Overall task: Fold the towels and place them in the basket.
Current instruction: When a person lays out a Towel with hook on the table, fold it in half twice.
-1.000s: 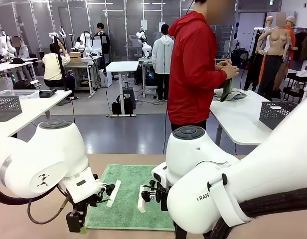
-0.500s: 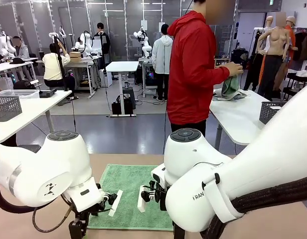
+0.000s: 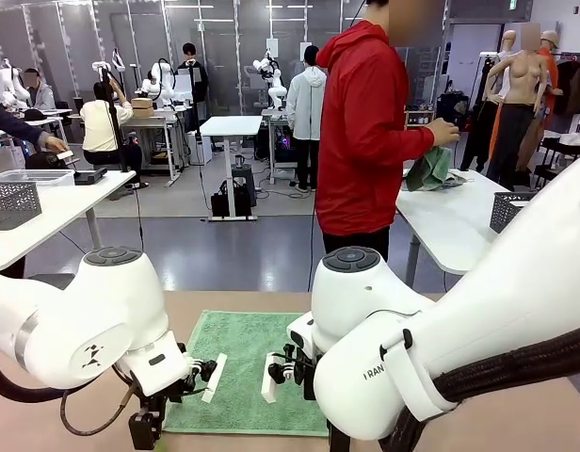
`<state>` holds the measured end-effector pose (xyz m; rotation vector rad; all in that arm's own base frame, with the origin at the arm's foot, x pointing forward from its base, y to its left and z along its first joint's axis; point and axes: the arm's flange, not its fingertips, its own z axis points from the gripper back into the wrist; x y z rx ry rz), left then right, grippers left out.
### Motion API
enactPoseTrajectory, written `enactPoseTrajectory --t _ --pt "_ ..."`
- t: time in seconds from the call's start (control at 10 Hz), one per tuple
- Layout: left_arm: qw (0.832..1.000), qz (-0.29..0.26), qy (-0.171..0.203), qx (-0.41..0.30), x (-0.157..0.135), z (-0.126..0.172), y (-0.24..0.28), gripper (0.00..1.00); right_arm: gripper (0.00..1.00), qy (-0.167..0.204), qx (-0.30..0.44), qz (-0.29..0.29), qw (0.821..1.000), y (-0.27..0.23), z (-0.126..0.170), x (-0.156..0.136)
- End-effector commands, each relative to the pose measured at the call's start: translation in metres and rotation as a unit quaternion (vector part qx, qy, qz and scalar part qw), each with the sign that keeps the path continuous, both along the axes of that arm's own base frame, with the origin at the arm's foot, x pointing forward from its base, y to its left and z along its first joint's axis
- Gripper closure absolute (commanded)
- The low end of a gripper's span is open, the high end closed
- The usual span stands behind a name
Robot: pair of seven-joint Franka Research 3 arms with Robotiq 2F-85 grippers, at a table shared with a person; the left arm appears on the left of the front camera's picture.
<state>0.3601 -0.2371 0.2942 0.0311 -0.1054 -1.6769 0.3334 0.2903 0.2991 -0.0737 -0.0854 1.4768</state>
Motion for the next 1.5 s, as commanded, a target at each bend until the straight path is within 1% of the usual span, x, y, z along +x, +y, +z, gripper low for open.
enactPoseTrajectory --t 0.0,0.1,0.4,0.6,0.7,1.1,1.2,1.3,1.4 --pt "1.000 0.002 -0.019 0.004 0.0027 -0.0015 -0.0028 0.20 0.20 -0.010 0.000 0.006 1.000 0.0014 -0.0030 0.0023" --pt "1.000 0.004 -0.017 0.001 0.0022 -0.0008 -0.0029 0.13 0.20 -0.005 -0.002 0.007 1.000 0.0012 -0.0033 0.0022" --pt "1.000 0.007 -0.019 0.001 0.0019 -0.0002 -0.0010 0.13 0.20 0.003 -0.004 0.009 1.000 -0.0005 -0.0052 0.0031" --pt "1.000 0.008 -0.021 0.004 0.0022 -0.0006 -0.0011 0.13 0.20 0.001 -0.005 0.010 1.000 -0.0014 -0.0069 0.0038" --pt "1.000 0.008 -0.030 0.005 0.0022 -0.0007 -0.0008 0.32 0.39 -0.005 -0.008 0.005 1.000 -0.0012 -0.0072 0.0039" --pt "0.999 0.012 -0.042 0.003 0.0028 0.0005 0.0008 0.32 0.39 -0.020 -0.006 0.003 1.000 -0.0016 -0.0053 0.0036" --pt "0.999 0.013 -0.045 0.003 0.0033 0.0007 0.0007 0.52 0.59 -0.025 -0.004 0.002 1.000 -0.0014 -0.0059 0.0044" --pt "0.999 0.015 -0.046 0.003 0.0030 0.0009 0.0007 0.40 0.59 -0.026 -0.003 0.001 1.000 -0.0008 -0.0061 0.0043" --pt "0.999 0.015 -0.046 0.002 0.0030 0.0007 0.0007 0.40 0.59 -0.027 -0.002 0.000 1.000 -0.0006 -0.0062 0.0046"
